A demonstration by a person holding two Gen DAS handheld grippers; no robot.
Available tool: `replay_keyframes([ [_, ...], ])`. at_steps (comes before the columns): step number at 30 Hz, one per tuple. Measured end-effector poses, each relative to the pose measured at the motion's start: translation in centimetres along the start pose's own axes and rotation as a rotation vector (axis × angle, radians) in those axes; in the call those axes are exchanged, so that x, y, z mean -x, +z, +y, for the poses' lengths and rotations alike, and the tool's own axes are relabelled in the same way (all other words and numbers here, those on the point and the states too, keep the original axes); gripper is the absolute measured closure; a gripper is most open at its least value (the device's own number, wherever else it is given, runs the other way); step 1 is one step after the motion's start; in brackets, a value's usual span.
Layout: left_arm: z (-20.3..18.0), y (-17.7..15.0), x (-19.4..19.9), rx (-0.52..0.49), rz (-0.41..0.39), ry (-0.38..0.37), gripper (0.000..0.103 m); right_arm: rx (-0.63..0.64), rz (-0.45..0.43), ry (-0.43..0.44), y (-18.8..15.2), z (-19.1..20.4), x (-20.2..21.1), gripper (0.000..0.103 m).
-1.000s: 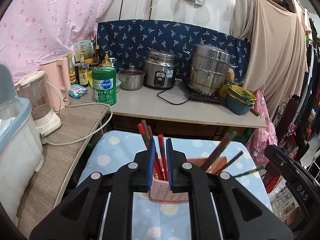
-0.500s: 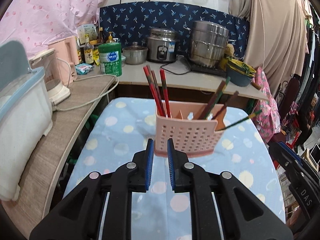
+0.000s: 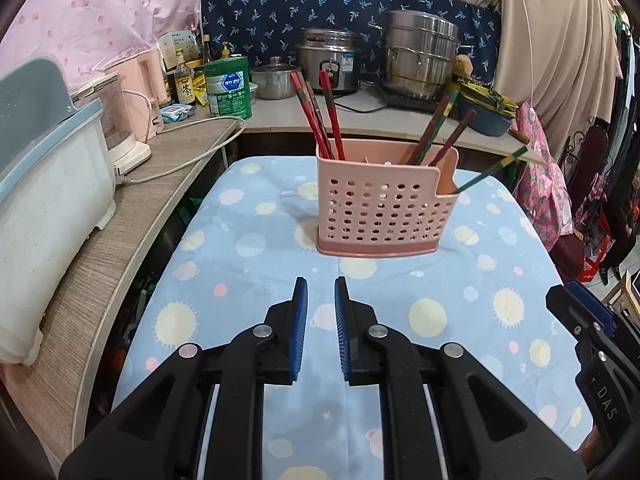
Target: Organize utensils
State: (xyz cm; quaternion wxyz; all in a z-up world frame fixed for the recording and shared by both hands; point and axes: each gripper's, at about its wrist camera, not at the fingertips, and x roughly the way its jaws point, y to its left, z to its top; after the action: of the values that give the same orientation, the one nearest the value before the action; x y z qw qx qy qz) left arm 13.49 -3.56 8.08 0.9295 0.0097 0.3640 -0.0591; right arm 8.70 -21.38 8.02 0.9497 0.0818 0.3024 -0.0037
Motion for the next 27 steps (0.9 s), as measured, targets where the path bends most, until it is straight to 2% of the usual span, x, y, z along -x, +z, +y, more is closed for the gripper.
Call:
replay_keyframes([
  [2, -0.1, -0.4, -0.2, -0.003, 0.011, 0.002, 0.088, 0.006, 0.009, -0.004, -0.5, 0.1, -0.1, 0.077],
  [3, -0.1, -0.6, -0.3, -0.004, 0.015, 0.006, 0.083, 0.010, 0.013, -0.008, -0.6, 0.2, -0.1, 0.077],
  [7, -0.3, -1.3, -0.7, -0.011, 0.026, 0.019, 0.076, 0.030, 0.024, -0.019, -1.2, 0.6, -0.4, 0.067],
  [14, -0.3, -1.9, -1.1, -0.017, 0.032, 0.042, 0.062, 0.035, 0.038, -0.021, -1.6, 1.0, -0.9, 0.061],
  [16, -0.3, -2.0, -1.1, -0.018, 0.029, 0.049, 0.053, 0.033, 0.040, -0.021, -1.7, 1.1, -1.0, 0.058],
  [23, -0.4, -2.1, -1.2, -0.021, 0.030, 0.061, 0.040, 0.048, 0.046, -0.031, -1.7, 1.4, -1.2, 0.051],
  [27, -0.3, -2.2, -1.1, -0.022, 0.025, 0.064, 0.030, 0.047, 0.047, -0.039, -1.7, 1.4, -1.3, 0.039],
])
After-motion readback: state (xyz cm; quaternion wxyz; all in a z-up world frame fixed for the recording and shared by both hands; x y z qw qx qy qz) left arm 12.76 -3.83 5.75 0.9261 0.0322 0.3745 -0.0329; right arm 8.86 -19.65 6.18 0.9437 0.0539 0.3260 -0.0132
